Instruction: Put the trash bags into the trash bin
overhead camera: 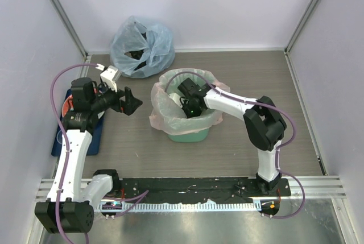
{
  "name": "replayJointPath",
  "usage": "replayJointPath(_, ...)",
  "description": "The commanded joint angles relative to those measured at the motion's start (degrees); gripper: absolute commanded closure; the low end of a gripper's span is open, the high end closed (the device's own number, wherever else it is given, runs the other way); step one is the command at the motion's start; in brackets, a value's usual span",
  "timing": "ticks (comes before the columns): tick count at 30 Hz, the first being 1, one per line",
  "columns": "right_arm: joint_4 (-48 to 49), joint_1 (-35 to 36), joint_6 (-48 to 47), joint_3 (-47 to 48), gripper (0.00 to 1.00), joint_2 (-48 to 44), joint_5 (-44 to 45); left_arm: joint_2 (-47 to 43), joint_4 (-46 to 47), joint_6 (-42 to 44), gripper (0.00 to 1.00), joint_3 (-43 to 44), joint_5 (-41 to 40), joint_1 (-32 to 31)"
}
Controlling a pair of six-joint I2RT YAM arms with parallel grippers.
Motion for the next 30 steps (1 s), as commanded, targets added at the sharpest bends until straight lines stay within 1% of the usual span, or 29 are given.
replayJointPath(1, -0.6, -0.1, 2.2, 4.2, 0.75, -6.9, -2.5, 0.2, 2.5, -2.0, 0.04, 2.4, 1.9, 0.1)
replayJointPath(9, -1.7, 0.3, 2.5, 5.2, 0.75, -8.8, -2.6, 1.4, 3.9, -2.7, 0.05, 3.1, 3.7, 0.2)
replayJointPath(11, -2.5, 0.2, 2.6, 5.8, 0.75, -9.0, -2.3, 1.5, 4.1, -4.1, 0.06, 3.5, 4.1, 0.2)
replayJointPath(15, -3.3, 0.4, 2.8, 5.7, 0.76, -8.2, -2.4, 1.6, 4.8, -4.4, 0.11, 4.2, 6.4, 0.0)
replayJointPath(19, -1.4, 0.5, 1.7, 3.6, 0.84, -7.3, -2.0, 1.9, 7.8, -4.5, 0.14, 3.0, 9.9, -0.6)
replayJointPath(20, -0.8, 0.5, 1.5, 2.5, 0.87, -7.6, -2.0, 2.2, 9.5, -3.9, 0.15, 1.9, 12.1, -0.7)
replayJointPath(22, 0.5, 0.5, 1.1, 1.7, 0.91, -8.5, -1.9, 2.8, 12.2, -3.6, 0.16, 0.7, 13.4, -0.7)
replayJointPath(23, 0.7, 0.5, 1.0, 1.2, 0.95, -8.5, -1.8, 3.3, 14.9, -3.5, 0.17, -0.6, 13.8, -0.7)
replayJointPath(24, 0.8, 0.5, 0.8, 1.1, 0.97, -8.5, -1.8, 4.8, 16.3, -3.5, 0.20, -1.0, 15.6, -2.3)
replayJointPath(25, 1.1, 0.6, 0.8, 1.1, 0.99, -8.2, -1.8, 5.6, 17.7, -3.3, 0.21, -1.5, 16.9, -2.4)
replayJointPath(28, 1.1, 0.8, 0.4, 1.7, 0.99, -6.6, -1.5, 9.4, 22.0, -3.4, 0.25, -1.9, 20.1, -3.3)
replayJointPath(29, 1.4, 0.8, 0.1, 1.7, 0.99, -6.3, -1.0, 10.2, 23.3, -3.3, 0.30, -2.3, 20.4, -4.0)
replayJointPath(30, 1.5, 0.8, 0.1, 1.7, 0.99, -6.0, -0.8, 12.0, 24.0, -3.3, 0.33, -2.5, 21.1, -4.3)
